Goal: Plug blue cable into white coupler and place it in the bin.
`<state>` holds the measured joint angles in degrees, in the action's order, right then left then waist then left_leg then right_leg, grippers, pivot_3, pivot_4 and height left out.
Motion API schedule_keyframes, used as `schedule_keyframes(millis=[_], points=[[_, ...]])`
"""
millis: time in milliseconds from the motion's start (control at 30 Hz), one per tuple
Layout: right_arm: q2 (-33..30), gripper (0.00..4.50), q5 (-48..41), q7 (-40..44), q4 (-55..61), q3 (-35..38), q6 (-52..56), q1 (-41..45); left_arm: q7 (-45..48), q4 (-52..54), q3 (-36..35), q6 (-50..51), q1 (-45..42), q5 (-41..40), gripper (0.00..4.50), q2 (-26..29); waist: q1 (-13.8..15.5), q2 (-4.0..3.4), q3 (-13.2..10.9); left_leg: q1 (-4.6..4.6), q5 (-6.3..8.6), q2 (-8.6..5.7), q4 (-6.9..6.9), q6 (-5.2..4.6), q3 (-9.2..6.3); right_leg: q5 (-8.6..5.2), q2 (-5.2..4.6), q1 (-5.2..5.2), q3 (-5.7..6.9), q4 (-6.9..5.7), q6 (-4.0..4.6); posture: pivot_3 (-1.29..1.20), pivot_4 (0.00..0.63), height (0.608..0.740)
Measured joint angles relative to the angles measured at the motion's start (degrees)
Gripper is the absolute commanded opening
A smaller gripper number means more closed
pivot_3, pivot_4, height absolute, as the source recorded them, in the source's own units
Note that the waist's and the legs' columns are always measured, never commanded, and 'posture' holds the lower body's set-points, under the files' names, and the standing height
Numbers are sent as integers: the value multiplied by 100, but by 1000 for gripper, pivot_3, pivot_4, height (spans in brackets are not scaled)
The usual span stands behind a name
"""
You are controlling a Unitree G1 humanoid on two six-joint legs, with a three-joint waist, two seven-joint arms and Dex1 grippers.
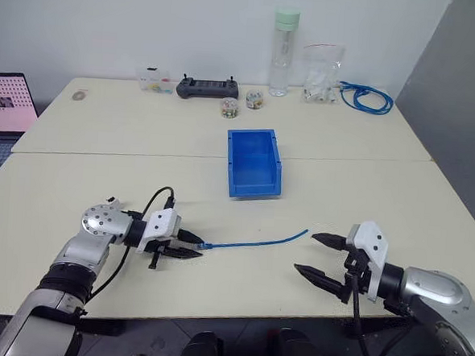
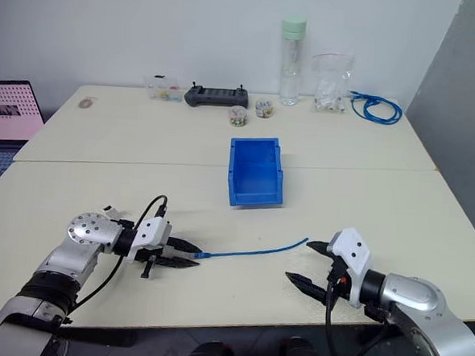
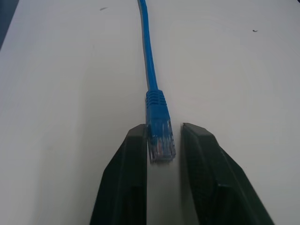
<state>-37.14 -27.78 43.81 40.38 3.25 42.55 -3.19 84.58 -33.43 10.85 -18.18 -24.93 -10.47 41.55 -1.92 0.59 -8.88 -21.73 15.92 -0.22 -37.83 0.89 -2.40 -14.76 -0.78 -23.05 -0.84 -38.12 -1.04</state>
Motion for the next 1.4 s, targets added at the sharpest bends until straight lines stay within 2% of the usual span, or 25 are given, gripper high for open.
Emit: schedule_keyframes(millis=[67,233,333,400,433,467,500,567,633,767,900,1033,1167,1400], points=[[-20,4145,-53,5,-43,-2,0,44,-17,-34,2,-35,4,0,238,59,0,-2,7,1,0,1,1,0,0,0,1,0,-1,0,1,0,150,740],[-63,4145,-59,5,-79,-25,0,76,-47,-58,1,-72,12,7,236,97,-1,-4,7,1,0,2,1,0,3,-1,2,0,-3,0,1,0,150,740],[-25,4145,-76,-54,-79,-115,16,192,-173,289,-24,537,89,-12,236,94,6,-5,8,-1,0,2,0,0,0,-1,3,0,-5,0,1,0,150,740],[226,4145,-324,-263,-76,-73,217,282,-409,942,-49,2094,156,-304,236,87,10,-4,6,-11,0,-2,-5,0,-8,-1,2,-2,-8,-3,1,0,150,740],[506,4145,-746,-515,-66,47,529,385,-689,1537,-75,3637,184,-767,236,63,28,9,-5,-25,0,-6,-11,0,-18,-1,2,-8,-2,-3,0,0,150,740],[636,4145,-971,-633,-53,128,674,436,-805,1828,-99,4295,180,-1030,236,30,42,22,-15,-36,0,-8,-15,0,-27,-1,2,-11,4,-3,0,0,150,740],[848,4145,-1484,-895,-25,313,982,511,-1046,2457,-189,5502,162,-1641,236,-59,59,41,-27,-52,0,-8,-20,0,-39,-1,-9,-14,15,3,-1,0,150,740],[1003,4145,-2673,-1399,-26,618,1503,566,-1493,3390,-451,7281,-22,-2767,236,-303,70,63,-40,-71,0,-14,-24,0,-50,0,-28,-18,30,9,-2,0,150,740],[964,4145,-3790,-1830,-71,744,1867,551,-2032,3940,-930,8590,-326,-3754,236,-659,62,64,-42,-74,0,-21,-24,0,-50,2,-35,-20,30,11,-4,0,150,740],[669,4145,-5446,-2615,-377,723,2063,507,-3007,4182,-1799,10173,-491,-4951,236,-1349,-7,58,-45,-57,0,-21,-15,0,-45,0,-29,-18,19,3,-5,0,150,740],[663,4145,-6523,-3460,-697,428,1808,757,-3595,4211,-2093,10921,-311,-5533,236,-1656,-27,56,-47,-36,0,-14,-10,0,-40,-2,-15,-16,6,-4,-2,0,150,740],[546,4145,-7531,-4006,-725,104,1418,1123,-4127,4243,-2232,11045,-83,-6221,236,-1719,11,55,-48,-38,-1,-15,-11,1,-38,-3,-17,-13,5,2,-2,0,150,740],[360,4145,-7918,-4193,-707,-148,1247,1126,-4558,4244,-2315,11046,17,-6749,236,-1698,48,59,-49,-47,-1,-23,-13,1,-32,-3,-28,-13,3,10,-3,0,150,740],[215,4145,-8033,-4282,-688,-464,1001,1168,-5169,4244,-2275,10935,170,-7522,236,-1591,40,60,-50,-46,-1,-21,-13,2,-31,-3,-28,-14,2,9,-4,0,150,740]])
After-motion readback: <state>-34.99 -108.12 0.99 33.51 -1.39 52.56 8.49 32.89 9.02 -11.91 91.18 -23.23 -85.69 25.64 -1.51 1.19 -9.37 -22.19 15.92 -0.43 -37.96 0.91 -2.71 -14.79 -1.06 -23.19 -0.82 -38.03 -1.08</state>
